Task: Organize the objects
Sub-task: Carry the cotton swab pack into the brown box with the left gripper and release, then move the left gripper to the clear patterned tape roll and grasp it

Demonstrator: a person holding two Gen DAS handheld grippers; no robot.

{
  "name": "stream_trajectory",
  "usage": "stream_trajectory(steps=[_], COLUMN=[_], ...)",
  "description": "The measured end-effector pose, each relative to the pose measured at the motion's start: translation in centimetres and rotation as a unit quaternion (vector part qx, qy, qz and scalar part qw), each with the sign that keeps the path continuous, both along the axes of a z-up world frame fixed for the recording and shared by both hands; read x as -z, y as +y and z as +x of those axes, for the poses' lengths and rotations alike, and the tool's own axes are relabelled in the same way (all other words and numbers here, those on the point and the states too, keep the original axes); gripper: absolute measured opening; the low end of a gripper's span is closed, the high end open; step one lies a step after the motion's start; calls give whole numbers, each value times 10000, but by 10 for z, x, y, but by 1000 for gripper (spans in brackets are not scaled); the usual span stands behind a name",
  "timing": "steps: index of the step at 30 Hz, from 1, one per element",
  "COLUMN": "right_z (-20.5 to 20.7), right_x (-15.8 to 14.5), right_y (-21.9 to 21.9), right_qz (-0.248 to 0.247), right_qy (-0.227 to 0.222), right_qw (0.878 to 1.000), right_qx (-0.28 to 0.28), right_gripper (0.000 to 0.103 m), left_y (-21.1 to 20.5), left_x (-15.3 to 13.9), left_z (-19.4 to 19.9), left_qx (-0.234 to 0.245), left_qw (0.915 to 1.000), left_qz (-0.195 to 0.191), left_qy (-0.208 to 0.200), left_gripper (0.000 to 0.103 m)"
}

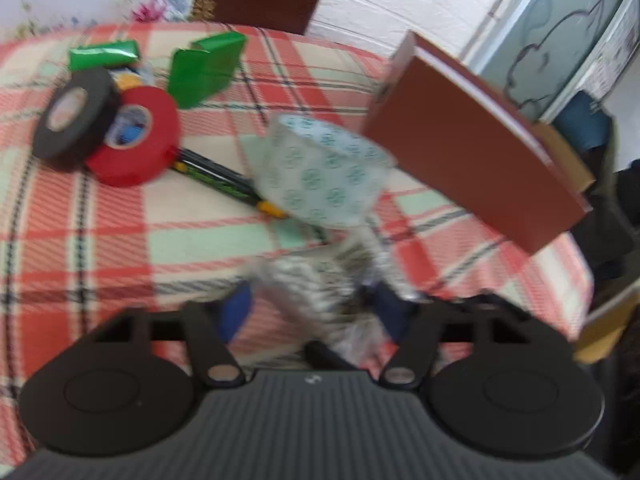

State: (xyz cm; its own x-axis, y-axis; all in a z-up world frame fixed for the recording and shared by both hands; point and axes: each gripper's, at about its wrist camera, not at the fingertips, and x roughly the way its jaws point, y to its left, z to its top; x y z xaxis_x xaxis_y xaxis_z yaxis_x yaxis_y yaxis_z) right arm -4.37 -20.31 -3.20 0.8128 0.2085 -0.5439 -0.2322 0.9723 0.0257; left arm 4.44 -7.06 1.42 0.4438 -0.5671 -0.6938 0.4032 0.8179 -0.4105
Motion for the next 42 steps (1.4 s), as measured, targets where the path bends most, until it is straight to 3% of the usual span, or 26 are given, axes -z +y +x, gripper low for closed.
stream_trajectory(steps=[2, 4, 7, 10, 13, 17, 21, 24, 26, 34, 35, 37, 42], right_z=[-8, -18, -27, -20, 0, 26, 49, 61, 57, 17, 7, 7, 24], right_x=[-5, -16, -35, -52, -63, -71, -70, -64, -62, -53, -49, -45, -35], right_y=[-6, -11, -25, -45, -75, -124, -165, -180, -183, -136, -114, -89, -53], right_qz=[177, 239, 246, 55, -65, 10, 256, 212, 223, 230, 125, 52, -146], right_qy=[-255, -716, -1451, -1958, -2072, -1986, -1742, -1617, -1599, -2121, -2083, -1784, -1259], right_qw=[9995, 9971, 9888, 9784, 9717, 9635, 9579, 9550, 9545, 9597, 9641, 9761, 9910], right_qx=[-17, 26, 258, 664, 1132, 1797, 2269, 2476, 2506, 1830, 1642, 1240, 442], right_gripper=[67, 67, 67, 67, 67, 67, 68, 76, 84, 81, 80, 67, 66], left_y=[-3, -15, -43, -78, -122, -179, -214, -223, -214, -102, -83, -48, 26], left_x=[-18, -42, -78, -102, -112, -113, -103, -89, -86, -98, -95, -83, -41], left_z=[-3, -11, -18, -9, 10, 27, 35, 41, 42, 19, 19, 17, 17], left_qx=[81, 305, 701, 1088, 1374, 1615, 1611, 1429, 1282, 365, 163, -262, -1099], left_qw=[9998, 9970, 9846, 9702, 9588, 9516, 9541, 9575, 9626, 9728, 9747, 9785, 9857], left_qz=[-25, 106, 378, 594, 709, 665, 702, 950, 926, 454, 497, 610, 708], left_qy=[-173, -706, -1554, -2084, -2383, -2529, -2425, -2317, -2200, -2242, -2173, -1952, -1061], left_gripper=[55, 58, 62, 65, 65, 65, 67, 69, 69, 75, 75, 75, 74])
